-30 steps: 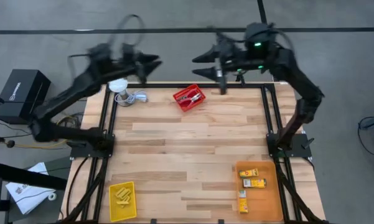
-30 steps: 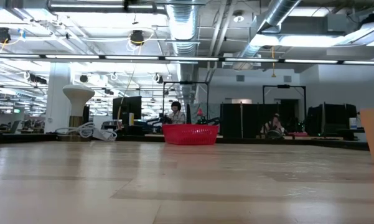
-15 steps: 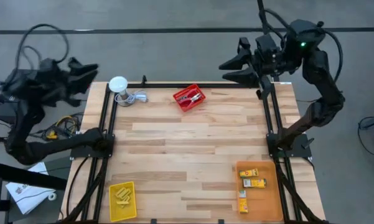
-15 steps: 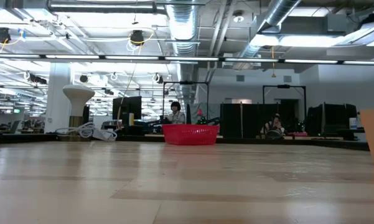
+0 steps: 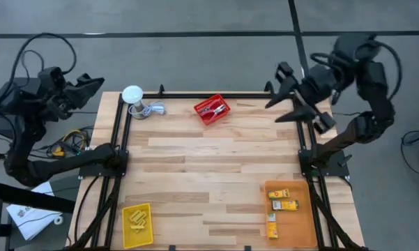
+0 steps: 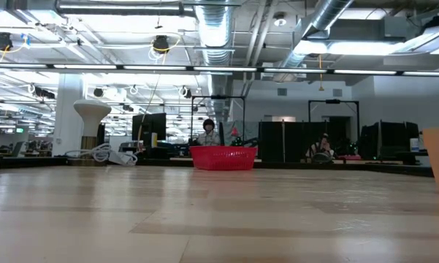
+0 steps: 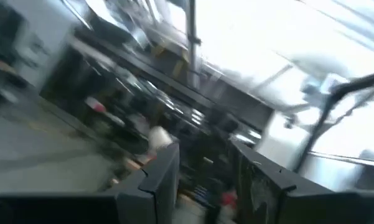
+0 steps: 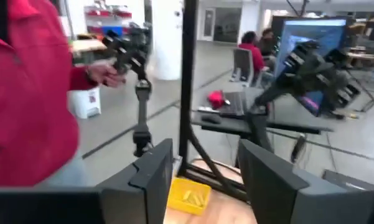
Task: Pick & Place School Supplies
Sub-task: Return to Home Position
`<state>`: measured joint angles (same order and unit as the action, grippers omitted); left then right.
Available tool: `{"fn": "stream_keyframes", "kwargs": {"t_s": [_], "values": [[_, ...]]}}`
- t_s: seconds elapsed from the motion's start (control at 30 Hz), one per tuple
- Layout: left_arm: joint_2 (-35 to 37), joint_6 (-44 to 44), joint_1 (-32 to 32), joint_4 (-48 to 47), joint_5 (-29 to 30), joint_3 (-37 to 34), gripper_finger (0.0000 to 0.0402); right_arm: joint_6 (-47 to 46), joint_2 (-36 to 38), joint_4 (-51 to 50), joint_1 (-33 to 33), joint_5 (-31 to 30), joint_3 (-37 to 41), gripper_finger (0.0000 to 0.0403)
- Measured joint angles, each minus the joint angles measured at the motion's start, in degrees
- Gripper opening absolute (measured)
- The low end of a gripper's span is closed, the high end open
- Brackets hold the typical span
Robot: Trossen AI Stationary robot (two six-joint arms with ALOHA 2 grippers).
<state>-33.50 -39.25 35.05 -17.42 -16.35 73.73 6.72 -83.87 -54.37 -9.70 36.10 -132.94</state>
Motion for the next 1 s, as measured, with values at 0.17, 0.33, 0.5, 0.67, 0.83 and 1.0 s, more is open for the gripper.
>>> {"fn": "stream_keyframes", "kwargs": {"t_s": [0.17,0.33,0.5,0.67,0.83,1.0], "values": [[-1.0,2.0,0.0,0.9,-5.2,0.0,0.0134,-5.1,3.2,-11.9,0.1,-4.6,0.0,0.0183],[-0.7,13.5,-0.1,-3.6,-15.3,0.0,0.0136,-2.4,7.7,-11.2,2.9,-6.0,2.5,0.0189],[2.6,16.6,0.0,-5.3,-13.7,-5.3,0.0138,-3.1,17.5,-5.7,3.3,-8.6,16.3,0.0186],[11.2,12.2,0.0,8.2,-13.1,-21.8,0.0136,-7.5,32.1,12.8,3.3,-9.7,43.5,0.0181],[23.5,4.8,-0.1,20.9,-12.0,-39.8,0.0137,-15.4,49.1,28.3,3.2,-14.1,68.9,0.0181],[33.4,0.2,0.0,30.6,-11.1,-52.4,0.0136,-17.8,62.8,37.7,3.3,-16.9,87.4,0.0185]]}}
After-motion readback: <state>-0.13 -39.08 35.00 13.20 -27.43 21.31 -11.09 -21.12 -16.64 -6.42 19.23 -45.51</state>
